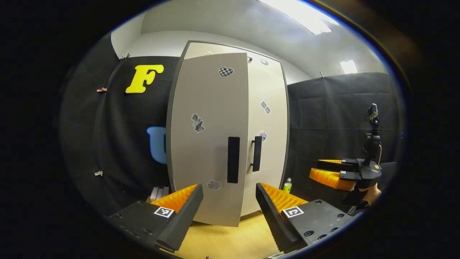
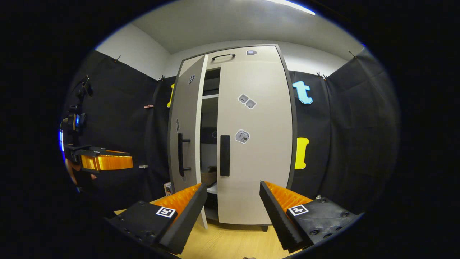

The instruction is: Grab one shoe with the right hand and put it into the shoe cabinet, grab the other shoe with the left hand and put it into the shoe cabinet; then close the right door with the right hand and the left door with the left hand.

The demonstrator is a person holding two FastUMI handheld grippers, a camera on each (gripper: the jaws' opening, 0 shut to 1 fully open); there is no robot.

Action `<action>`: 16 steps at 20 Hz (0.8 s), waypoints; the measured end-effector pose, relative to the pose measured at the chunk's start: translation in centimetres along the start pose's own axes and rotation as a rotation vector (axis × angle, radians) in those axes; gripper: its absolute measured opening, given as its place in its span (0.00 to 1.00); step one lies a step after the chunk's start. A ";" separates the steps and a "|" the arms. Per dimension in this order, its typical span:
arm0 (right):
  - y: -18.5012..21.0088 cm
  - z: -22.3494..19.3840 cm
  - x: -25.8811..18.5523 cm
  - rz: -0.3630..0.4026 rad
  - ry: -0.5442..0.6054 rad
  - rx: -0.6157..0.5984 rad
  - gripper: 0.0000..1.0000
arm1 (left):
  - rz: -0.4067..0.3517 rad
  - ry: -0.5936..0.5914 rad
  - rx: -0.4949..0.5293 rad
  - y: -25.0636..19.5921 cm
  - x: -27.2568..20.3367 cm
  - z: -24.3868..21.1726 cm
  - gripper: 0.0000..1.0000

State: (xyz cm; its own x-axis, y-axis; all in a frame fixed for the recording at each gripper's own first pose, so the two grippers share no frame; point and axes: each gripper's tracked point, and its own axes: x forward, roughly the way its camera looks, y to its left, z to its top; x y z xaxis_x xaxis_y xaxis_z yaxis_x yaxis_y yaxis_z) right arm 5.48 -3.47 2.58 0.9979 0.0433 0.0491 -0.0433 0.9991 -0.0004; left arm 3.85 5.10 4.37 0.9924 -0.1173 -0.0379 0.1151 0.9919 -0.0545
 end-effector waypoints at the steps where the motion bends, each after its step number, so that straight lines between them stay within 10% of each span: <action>1: 0.1 0.0 -0.5 -0.007 0.002 -0.001 0.97 | 0.000 -0.003 0.003 -0.1 -0.4 0.0 0.94; 16: 1.7 0.0 -1.9 -0.009 0.020 0.020 0.97 | 0.032 -0.031 -0.002 1.3 -2.4 -0.1 0.95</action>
State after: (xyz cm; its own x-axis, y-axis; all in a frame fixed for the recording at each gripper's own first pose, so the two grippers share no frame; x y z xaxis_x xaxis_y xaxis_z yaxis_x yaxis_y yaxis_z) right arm 3.55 -1.88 2.51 0.9990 0.0344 0.0290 -0.0350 0.9992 0.0199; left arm 1.63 6.64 4.33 0.9964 -0.0838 -0.0086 0.0832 0.9950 -0.0560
